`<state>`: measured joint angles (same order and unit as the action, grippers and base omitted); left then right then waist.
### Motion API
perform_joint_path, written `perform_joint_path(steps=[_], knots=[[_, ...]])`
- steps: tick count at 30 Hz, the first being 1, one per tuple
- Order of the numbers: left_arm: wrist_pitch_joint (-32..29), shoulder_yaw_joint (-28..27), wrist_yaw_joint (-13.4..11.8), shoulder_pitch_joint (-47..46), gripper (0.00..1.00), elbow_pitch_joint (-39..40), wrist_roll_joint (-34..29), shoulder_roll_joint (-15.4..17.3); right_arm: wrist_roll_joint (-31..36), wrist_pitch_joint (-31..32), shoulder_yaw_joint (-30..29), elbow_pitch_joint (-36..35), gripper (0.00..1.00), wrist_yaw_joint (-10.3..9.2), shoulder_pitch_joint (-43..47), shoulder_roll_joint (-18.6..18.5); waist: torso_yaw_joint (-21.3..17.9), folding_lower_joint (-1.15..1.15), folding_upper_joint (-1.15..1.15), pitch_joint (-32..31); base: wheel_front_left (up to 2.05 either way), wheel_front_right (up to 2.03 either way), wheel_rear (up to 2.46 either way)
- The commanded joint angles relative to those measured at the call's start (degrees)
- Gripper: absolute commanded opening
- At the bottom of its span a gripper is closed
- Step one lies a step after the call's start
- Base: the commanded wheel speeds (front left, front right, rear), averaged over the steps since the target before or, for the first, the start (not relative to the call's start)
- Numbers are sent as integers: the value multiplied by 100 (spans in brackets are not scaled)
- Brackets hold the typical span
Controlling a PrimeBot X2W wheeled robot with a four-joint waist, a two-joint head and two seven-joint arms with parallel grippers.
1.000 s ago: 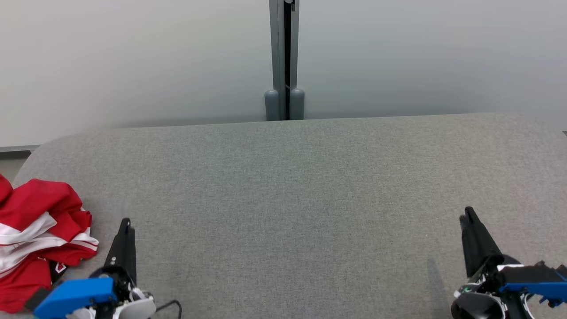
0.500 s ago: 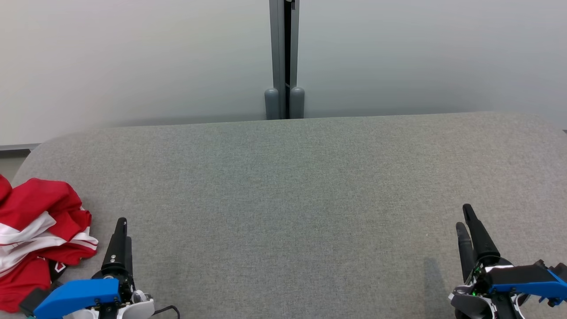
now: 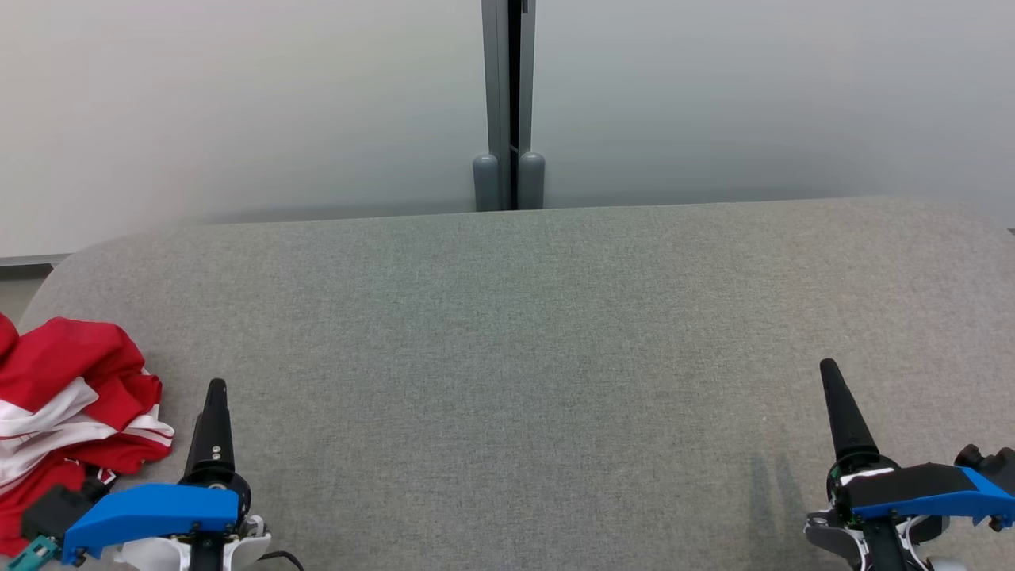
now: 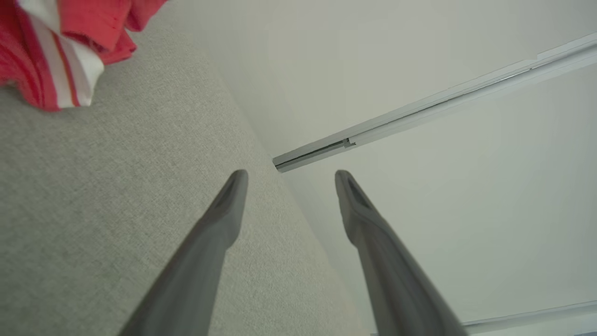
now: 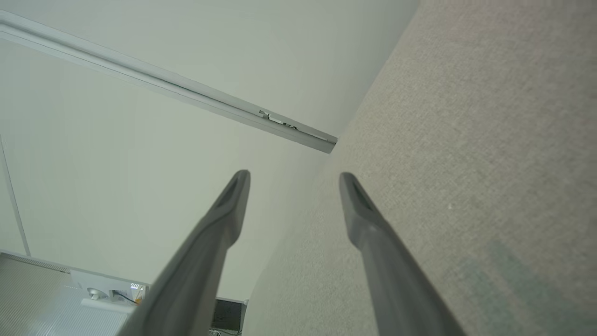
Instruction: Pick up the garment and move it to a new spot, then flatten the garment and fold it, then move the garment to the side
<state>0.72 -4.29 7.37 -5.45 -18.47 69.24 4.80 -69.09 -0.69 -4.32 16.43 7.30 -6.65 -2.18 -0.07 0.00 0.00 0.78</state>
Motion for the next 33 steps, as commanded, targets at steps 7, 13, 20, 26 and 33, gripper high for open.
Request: perform_joint_path(steps=[7,13,20,26,33], knots=[[194,108,6,-235,100,-8,-1039,85,950,-196,41,31,100,14,-242,-44,-10,0,0,21,0,0,0],[317,178,7,-273,100,-87,-1718,112,1640,-319,80,74,100,15,-285,-49,-17,0,0,30,0,0,0],[447,183,-4,-314,100,-217,-2442,114,2356,-450,128,169,100,17,-369,-54,-26,0,0,40,0,0,0],[555,228,-20,-386,100,-299,-3003,138,2848,-561,156,253,100,17,-459,-58,-28,0,0,42,0,0,0],[671,311,-25,-377,100,-431,-3552,163,3403,-677,208,425,100,18,-453,-62,-30,0,0,40,0,0,0]])
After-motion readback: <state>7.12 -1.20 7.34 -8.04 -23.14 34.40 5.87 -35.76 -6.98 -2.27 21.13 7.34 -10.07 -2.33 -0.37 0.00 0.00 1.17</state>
